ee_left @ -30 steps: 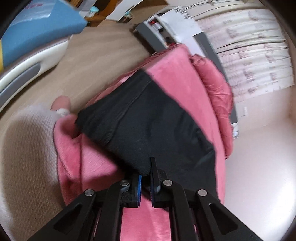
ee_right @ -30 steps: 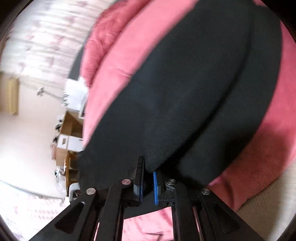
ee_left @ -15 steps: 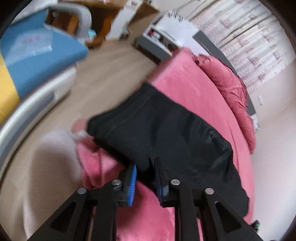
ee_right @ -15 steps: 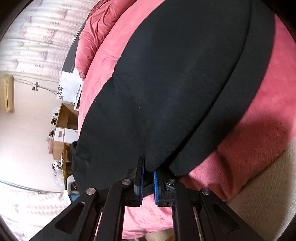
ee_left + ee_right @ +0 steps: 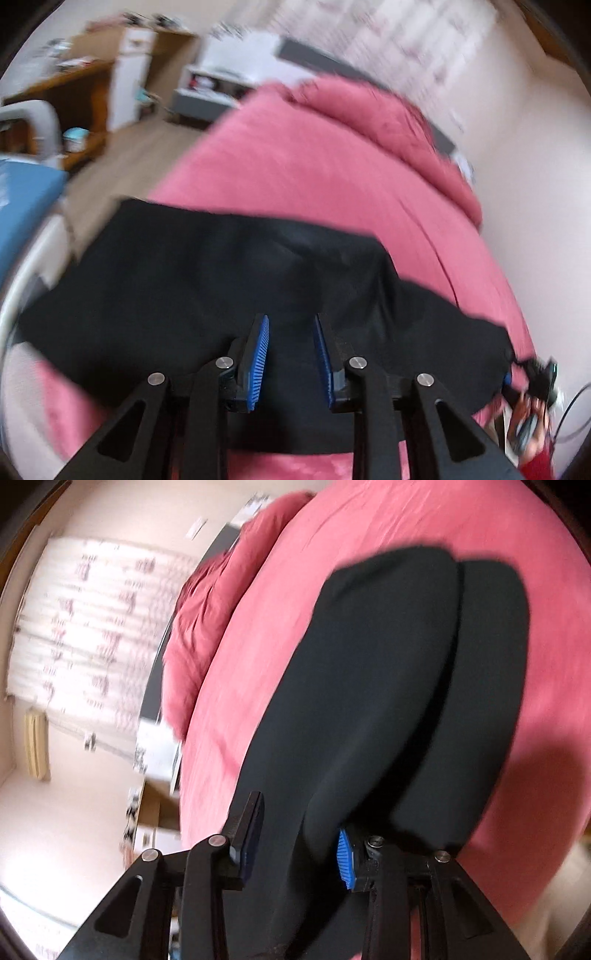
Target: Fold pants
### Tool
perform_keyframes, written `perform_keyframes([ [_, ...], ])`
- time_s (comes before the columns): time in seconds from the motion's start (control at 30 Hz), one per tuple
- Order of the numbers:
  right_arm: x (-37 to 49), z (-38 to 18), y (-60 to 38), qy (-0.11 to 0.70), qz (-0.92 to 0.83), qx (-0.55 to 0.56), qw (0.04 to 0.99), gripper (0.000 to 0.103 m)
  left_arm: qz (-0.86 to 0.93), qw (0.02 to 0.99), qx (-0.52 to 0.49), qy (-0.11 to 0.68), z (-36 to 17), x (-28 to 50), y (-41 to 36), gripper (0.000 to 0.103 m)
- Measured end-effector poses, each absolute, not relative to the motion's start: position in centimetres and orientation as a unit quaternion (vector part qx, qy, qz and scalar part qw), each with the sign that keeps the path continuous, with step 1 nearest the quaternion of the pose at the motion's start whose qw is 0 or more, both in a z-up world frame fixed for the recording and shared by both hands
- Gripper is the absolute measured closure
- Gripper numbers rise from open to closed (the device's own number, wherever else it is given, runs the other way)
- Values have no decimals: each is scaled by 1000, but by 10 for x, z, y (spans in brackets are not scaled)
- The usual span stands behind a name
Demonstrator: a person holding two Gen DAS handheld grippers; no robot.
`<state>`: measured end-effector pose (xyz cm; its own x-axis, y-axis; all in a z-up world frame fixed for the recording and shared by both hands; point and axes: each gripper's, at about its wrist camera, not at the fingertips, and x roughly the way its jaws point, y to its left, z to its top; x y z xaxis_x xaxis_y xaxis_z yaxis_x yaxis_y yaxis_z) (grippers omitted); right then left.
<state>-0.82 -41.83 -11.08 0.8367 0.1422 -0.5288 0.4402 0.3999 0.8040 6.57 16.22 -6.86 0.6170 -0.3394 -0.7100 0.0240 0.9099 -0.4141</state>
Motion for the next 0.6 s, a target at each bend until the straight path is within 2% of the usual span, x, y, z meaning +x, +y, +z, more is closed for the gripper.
perform_keyframes([
  [0.13, -19, -108, -470, 224, -142, 551, 791, 66, -122, 864, -164, 461, -86, 86, 123, 78],
  [0.23, -21, -115, -499, 228, -161, 571, 772, 66, -121, 850, -155, 489, -104, 95, 109, 78],
  [0.27, -20, -118, -503, 238, -162, 575, 766, 69, -115, 847, -152, 496, -107, 99, 106, 78],
  [0.3, -21, -119, -512, 249, -163, 575, 762, 87, -112, 846, -152, 498, -110, 99, 105, 78],
  [0.33, -22, -115, -517, 256, -164, 566, 767, 96, -111, 847, -152, 497, -111, 98, 105, 78],
  [0.5, -45, -69, -506, 218, -146, 508, 820, 96, -112, 848, -154, 495, -107, 90, 105, 78],
  [0.6, -49, -79, -498, 236, -181, 502, 812, 96, -112, 847, -161, 494, -108, 86, 107, 78],
])
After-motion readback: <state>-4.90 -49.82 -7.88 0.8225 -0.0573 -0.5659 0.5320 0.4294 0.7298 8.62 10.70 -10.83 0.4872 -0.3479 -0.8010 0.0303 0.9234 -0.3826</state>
